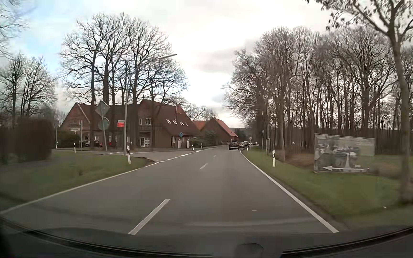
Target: Follow the waypoints while adhering to traffic rules and regulations
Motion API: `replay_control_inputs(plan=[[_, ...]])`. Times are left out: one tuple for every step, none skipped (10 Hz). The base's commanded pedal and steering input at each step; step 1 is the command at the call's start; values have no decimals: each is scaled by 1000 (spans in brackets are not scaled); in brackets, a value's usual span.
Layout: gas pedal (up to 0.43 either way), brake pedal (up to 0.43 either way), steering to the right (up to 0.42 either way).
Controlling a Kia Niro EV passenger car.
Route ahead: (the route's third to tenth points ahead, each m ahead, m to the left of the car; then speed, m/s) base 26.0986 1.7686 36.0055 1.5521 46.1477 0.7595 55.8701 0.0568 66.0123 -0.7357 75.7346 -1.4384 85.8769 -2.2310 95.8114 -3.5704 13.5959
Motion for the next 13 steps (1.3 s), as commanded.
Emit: replay_control_inputs(plan=[[157,0,5],[157,0,5],[157,0,4],[157,0,4],[157,0,4],[150,0,3],[150,0,4],[150,0,4],[157,0,6],[157,0,6],[157,0,8],[157,0,9],[150,0,10]])
